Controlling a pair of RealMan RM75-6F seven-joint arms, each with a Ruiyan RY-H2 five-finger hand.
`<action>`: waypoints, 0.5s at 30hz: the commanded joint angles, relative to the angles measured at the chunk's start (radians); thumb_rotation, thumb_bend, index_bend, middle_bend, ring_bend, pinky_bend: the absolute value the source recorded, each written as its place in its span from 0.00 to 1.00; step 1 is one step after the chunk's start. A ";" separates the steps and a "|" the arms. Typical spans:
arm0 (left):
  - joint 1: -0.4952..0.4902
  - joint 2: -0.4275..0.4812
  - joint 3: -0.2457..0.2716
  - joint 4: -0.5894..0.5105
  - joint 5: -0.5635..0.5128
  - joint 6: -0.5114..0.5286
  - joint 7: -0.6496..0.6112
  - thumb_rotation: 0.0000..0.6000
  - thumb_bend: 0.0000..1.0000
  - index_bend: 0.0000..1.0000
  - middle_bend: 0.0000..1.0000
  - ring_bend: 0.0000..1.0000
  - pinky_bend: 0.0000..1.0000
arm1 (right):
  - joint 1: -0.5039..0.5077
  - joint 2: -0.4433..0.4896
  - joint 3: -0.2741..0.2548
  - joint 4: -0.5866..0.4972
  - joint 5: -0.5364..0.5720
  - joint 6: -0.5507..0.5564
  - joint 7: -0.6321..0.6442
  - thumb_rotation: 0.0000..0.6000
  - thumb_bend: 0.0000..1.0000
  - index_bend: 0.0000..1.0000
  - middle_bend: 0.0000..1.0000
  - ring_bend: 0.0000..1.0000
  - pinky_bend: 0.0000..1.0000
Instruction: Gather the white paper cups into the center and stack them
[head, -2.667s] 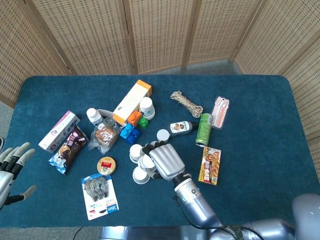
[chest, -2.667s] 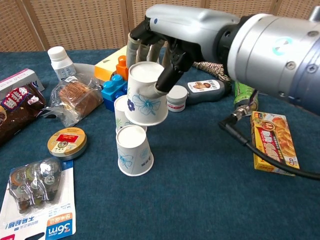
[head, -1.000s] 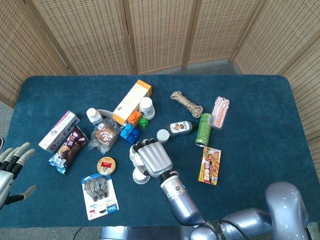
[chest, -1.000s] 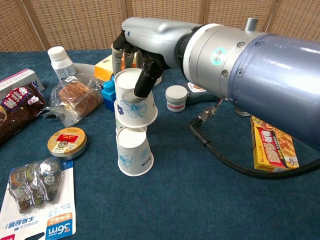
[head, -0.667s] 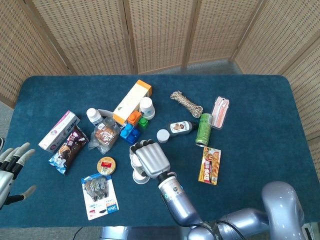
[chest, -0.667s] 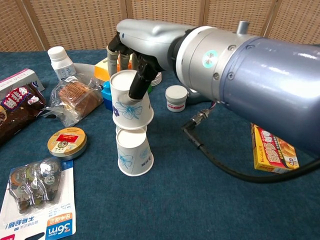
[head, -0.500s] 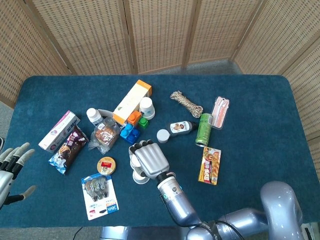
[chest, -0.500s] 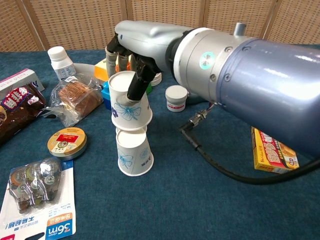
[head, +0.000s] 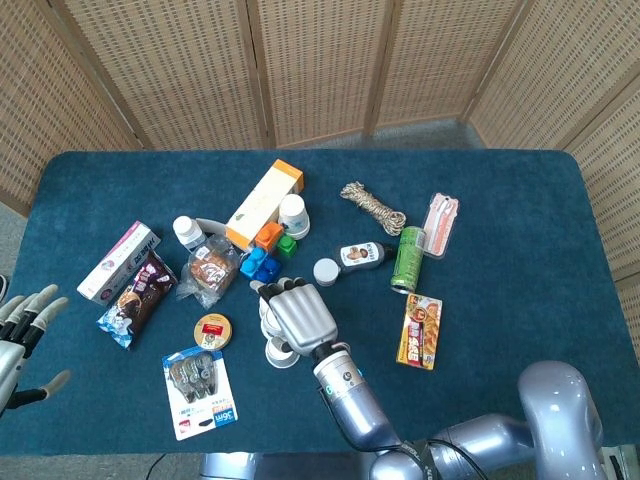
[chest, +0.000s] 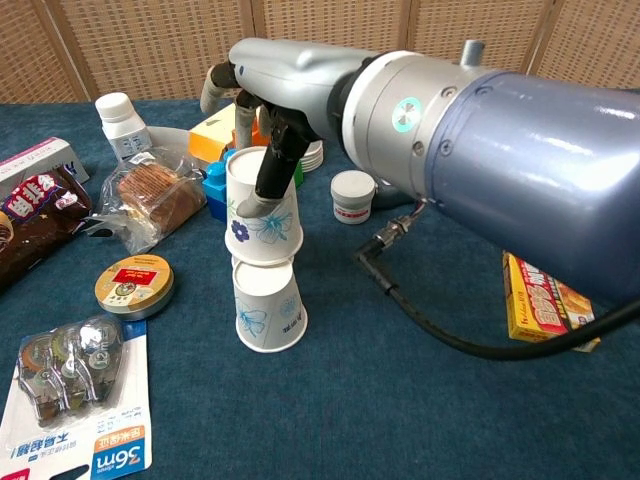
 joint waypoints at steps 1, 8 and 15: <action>0.000 0.000 0.000 0.000 -0.001 0.000 0.000 1.00 0.28 0.00 0.00 0.00 0.00 | 0.002 0.003 -0.003 -0.006 -0.007 0.002 0.000 1.00 0.19 0.09 0.38 0.26 0.35; 0.000 0.000 0.000 -0.001 0.001 -0.001 0.001 1.00 0.28 0.00 0.00 0.00 0.00 | 0.006 0.011 -0.004 -0.037 -0.020 0.008 -0.002 1.00 0.18 0.02 0.37 0.25 0.35; -0.001 0.000 -0.001 0.001 -0.003 -0.003 -0.005 1.00 0.28 0.00 0.00 0.00 0.00 | -0.011 0.053 -0.001 -0.088 -0.065 0.017 0.027 1.00 0.18 0.00 0.35 0.23 0.35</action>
